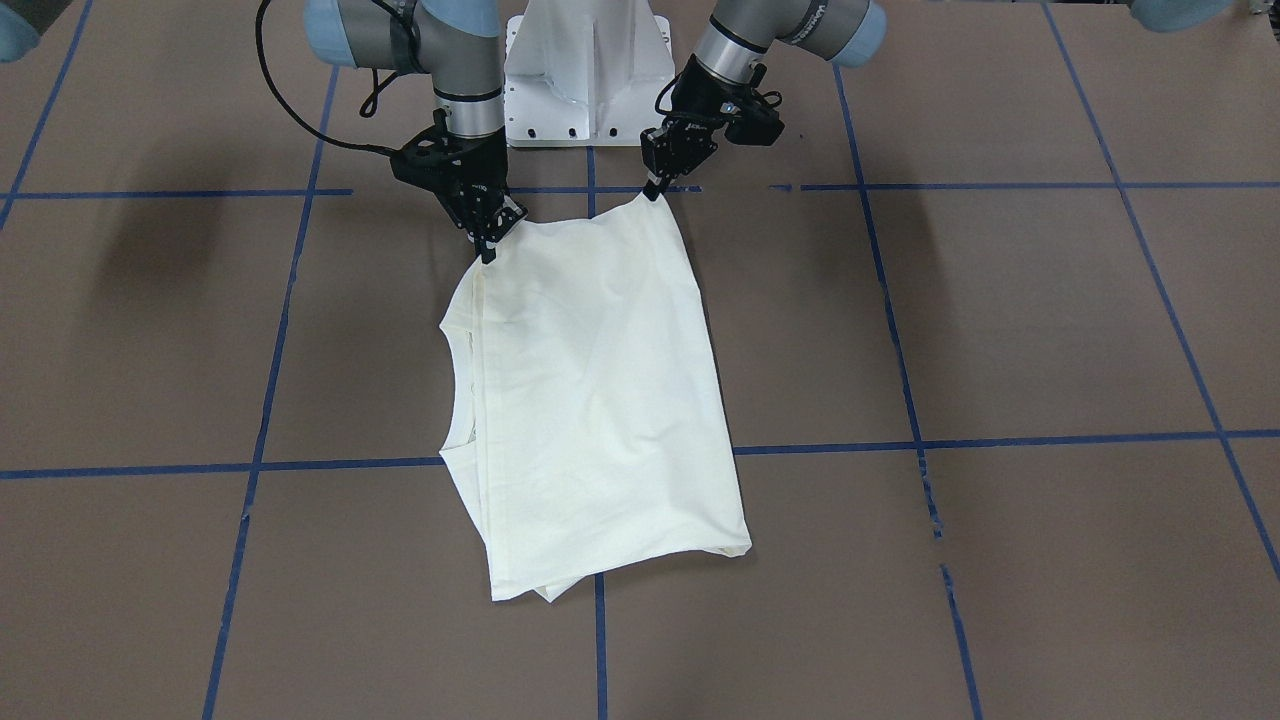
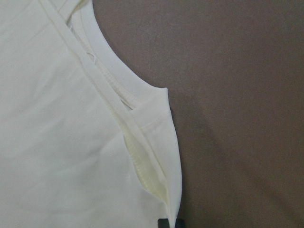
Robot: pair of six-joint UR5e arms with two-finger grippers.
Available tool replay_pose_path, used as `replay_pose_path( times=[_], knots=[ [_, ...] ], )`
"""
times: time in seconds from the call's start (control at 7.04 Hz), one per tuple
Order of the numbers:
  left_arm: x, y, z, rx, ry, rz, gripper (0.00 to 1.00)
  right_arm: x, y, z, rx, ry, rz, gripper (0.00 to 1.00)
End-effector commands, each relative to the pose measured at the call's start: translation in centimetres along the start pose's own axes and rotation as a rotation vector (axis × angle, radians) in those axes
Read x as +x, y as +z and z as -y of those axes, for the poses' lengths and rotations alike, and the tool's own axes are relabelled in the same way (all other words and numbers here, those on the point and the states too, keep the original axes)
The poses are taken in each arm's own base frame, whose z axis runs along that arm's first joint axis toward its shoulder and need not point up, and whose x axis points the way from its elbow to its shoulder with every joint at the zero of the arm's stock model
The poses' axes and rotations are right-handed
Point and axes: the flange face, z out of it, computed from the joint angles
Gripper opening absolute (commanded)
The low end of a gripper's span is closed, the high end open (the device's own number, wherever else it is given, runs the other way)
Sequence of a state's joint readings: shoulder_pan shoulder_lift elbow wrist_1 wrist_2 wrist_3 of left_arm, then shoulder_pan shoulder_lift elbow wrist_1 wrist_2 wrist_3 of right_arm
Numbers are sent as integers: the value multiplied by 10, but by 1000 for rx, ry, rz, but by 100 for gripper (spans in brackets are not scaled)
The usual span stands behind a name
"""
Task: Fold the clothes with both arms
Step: 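Grasp the near corners of the folded shirt with both grippers, then lift the near edge with both grippers and fold it over the far half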
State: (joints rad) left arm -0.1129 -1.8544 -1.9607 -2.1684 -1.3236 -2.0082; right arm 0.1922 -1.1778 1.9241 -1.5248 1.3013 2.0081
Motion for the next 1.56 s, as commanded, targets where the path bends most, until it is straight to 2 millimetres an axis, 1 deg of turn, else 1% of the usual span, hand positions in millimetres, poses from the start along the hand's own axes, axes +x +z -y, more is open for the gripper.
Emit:
replay_pose_path(
  times=[0.0,0.14,0.28,0.43,0.57,0.71,0.85,0.99,1.14,1.28,1.42],
  knots=[
    [42,-73,-7,-53,5,29,0,-2,-64,19,-46,26,94,0],
    [63,-125,-4,-61,6,36,0,6,-106,20,-75,12,103,0],
    [76,-179,1,-100,3,42,0,18,-170,25,-107,-8,88,0],
    [78,-195,2,-117,7,70,0,23,-190,28,-114,-17,74,0],
    [78,-173,-3,-102,14,105,0,21,-175,18,-103,-32,48,0],
    [78,-152,-5,-85,51,127,0,3,-158,16,-76,-33,35,0],
    [92,-142,17,-31,122,113,0,-17,-136,27,-29,-14,17,0],
    [92,-120,40,33,149,145,0,-37,-125,44,2,-32,40,0],
    [103,-99,60,81,196,162,0,-51,-94,58,6,-11,28,0],
    [106,-77,74,116,202,192,0,-65,-62,65,11,-14,20,0],
    [114,-64,84,140,221,202,0,-70,-41,78,32,-16,17,0]
  ],
)
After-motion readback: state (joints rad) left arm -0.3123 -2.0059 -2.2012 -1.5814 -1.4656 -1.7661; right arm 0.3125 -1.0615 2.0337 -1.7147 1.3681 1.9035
